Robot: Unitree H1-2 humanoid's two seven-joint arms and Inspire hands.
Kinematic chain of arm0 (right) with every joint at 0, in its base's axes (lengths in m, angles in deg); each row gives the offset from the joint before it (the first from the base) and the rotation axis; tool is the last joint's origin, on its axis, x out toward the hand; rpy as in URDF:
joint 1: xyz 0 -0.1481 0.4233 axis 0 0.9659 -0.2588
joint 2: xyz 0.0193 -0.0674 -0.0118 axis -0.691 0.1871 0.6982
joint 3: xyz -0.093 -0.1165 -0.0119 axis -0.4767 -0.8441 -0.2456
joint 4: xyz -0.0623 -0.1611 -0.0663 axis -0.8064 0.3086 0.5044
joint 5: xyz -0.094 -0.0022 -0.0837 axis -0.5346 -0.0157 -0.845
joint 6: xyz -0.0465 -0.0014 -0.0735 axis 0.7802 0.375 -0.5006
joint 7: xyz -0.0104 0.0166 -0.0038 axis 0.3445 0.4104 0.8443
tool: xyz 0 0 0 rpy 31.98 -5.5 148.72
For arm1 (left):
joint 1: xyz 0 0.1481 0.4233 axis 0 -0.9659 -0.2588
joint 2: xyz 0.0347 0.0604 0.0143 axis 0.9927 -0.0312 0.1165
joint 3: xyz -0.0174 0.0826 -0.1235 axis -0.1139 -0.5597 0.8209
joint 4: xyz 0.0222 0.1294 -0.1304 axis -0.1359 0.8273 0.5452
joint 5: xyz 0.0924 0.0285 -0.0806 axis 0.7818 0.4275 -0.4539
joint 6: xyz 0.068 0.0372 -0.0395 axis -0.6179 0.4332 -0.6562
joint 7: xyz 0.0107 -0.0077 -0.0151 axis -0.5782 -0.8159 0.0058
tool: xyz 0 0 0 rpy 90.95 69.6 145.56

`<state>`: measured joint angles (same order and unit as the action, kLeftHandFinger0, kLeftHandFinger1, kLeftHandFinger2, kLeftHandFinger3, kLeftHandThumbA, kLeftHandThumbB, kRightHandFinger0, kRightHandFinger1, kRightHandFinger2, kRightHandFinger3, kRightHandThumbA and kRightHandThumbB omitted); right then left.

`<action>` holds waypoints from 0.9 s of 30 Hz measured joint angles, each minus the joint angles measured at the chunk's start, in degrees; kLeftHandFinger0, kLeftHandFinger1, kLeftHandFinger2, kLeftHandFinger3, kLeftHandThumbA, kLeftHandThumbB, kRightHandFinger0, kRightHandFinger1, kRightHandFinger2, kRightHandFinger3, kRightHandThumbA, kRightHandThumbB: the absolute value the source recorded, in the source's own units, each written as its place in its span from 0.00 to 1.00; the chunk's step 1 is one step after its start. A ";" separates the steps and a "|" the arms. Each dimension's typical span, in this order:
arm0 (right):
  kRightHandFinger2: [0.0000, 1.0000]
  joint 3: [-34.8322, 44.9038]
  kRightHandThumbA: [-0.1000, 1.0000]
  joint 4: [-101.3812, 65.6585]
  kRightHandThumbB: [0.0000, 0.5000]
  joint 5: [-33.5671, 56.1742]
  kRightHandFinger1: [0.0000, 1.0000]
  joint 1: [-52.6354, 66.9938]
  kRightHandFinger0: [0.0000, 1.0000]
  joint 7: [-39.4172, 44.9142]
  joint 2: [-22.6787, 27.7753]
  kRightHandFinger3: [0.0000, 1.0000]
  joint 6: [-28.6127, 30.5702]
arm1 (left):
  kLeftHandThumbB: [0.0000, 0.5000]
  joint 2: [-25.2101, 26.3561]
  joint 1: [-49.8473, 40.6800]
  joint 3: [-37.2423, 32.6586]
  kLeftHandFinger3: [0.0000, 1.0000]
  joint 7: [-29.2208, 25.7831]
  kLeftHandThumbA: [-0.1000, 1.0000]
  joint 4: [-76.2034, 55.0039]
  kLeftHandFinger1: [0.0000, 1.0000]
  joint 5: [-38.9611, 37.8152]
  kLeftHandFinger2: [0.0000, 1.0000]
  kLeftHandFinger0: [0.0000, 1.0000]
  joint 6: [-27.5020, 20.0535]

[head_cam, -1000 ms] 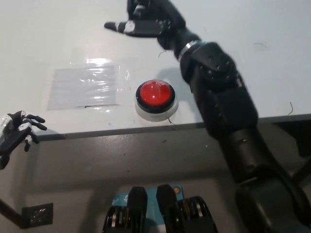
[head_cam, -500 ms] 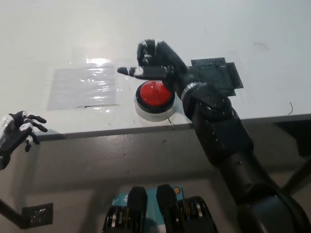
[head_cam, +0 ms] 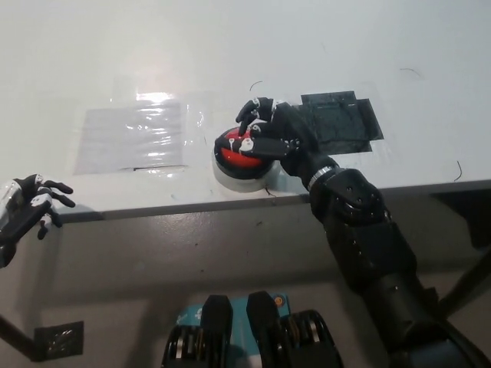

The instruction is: The robot uses its right hand to make a fist and press the red button kept in the middle of the desk

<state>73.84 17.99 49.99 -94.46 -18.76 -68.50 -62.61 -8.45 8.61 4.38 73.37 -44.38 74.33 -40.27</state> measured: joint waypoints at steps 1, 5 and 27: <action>0.21 0.03 1.00 -0.18 0.80 0.10 0.00 0.34 0.00 0.04 -0.03 0.26 0.01 | 0.00 0.00 0.00 0.00 0.56 0.00 0.55 0.00 0.25 -0.01 0.40 0.11 0.01; 0.20 0.33 1.00 -0.21 0.81 0.54 0.00 0.86 0.00 0.25 -0.11 0.25 0.21 | 0.00 0.01 0.64 0.07 0.57 0.00 0.55 -0.02 0.24 0.00 0.40 0.10 0.25; 0.19 0.63 1.00 -0.47 0.87 0.68 0.00 1.09 0.00 0.66 -0.30 0.20 0.02 | 0.00 0.01 1.49 0.13 0.57 0.03 0.55 0.09 0.25 0.33 0.41 0.13 0.27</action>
<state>74.47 17.52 50.66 -93.37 -18.10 -68.80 -62.59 -8.44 10.10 4.51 73.39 -44.29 74.66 -40.01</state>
